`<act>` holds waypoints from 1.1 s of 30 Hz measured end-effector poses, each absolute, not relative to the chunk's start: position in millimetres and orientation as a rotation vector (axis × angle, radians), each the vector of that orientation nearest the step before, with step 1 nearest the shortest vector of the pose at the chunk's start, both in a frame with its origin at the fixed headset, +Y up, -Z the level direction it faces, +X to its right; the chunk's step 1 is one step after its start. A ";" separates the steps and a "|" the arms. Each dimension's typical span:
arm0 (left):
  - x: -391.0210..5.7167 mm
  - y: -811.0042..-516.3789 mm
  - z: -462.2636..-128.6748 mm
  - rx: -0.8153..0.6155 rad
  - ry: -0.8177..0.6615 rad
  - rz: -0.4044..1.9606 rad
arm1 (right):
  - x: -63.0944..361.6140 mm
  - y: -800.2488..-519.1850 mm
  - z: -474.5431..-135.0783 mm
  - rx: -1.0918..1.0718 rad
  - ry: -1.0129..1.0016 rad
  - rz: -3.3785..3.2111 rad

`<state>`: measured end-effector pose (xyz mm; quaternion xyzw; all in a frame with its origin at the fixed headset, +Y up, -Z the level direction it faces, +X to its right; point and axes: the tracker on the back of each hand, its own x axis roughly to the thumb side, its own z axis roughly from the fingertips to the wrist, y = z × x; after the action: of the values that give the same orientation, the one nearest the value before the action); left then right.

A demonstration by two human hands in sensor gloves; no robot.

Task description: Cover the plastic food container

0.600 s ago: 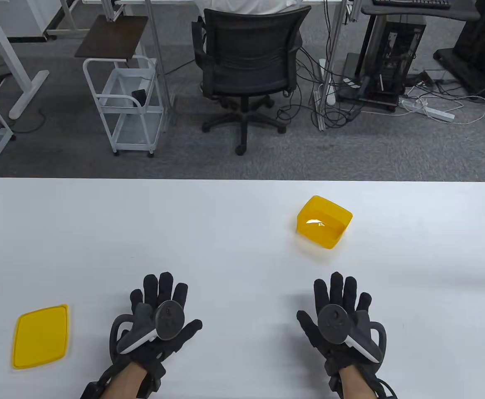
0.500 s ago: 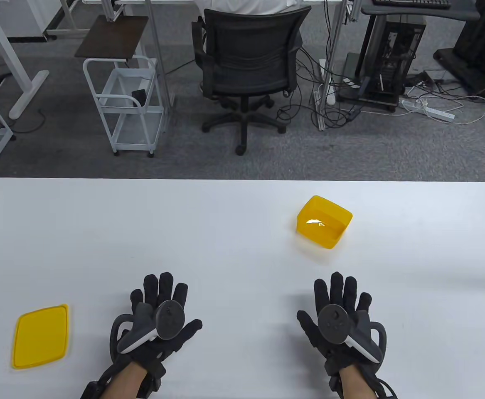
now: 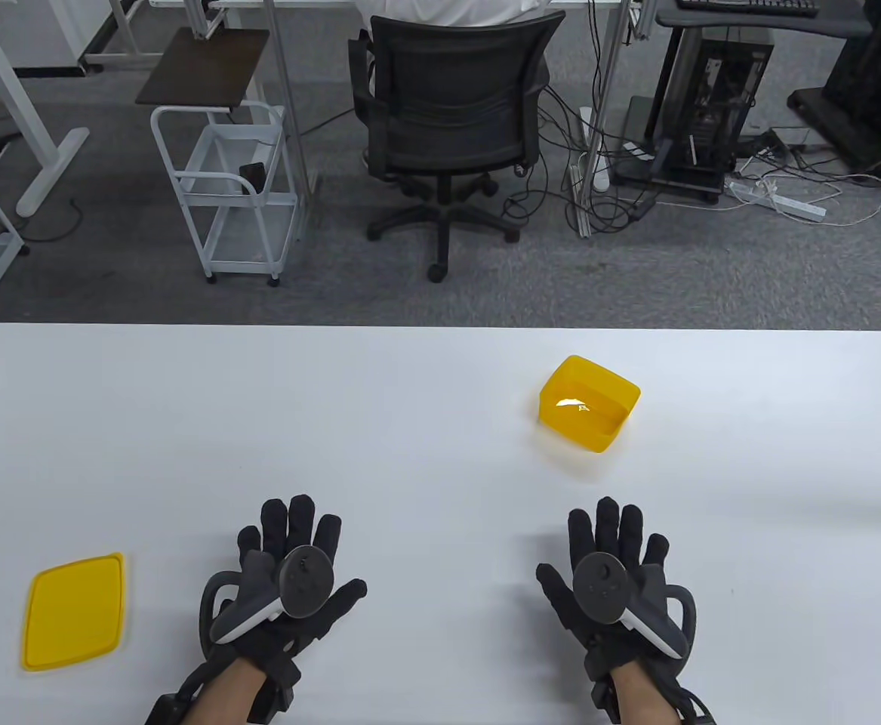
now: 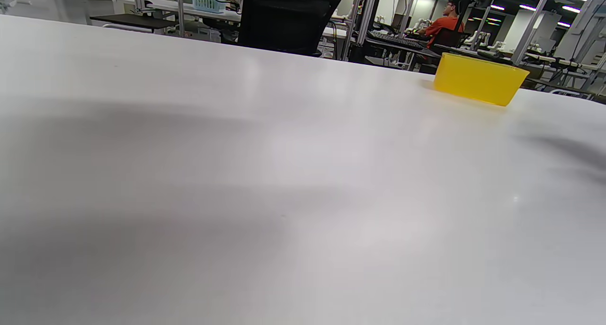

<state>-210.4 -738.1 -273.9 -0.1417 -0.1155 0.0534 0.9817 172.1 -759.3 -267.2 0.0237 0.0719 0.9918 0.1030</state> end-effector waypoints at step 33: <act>-217.0 -734.9 -274.4 -0.295 -0.201 0.141 | 161.6 -757.1 -460.1 -0.344 -0.015 3.352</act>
<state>-217.0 -734.9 -274.4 -0.1467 -0.0999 0.0701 0.9816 161.6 -757.1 -460.1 -0.1015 -0.0045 0.9883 -0.1137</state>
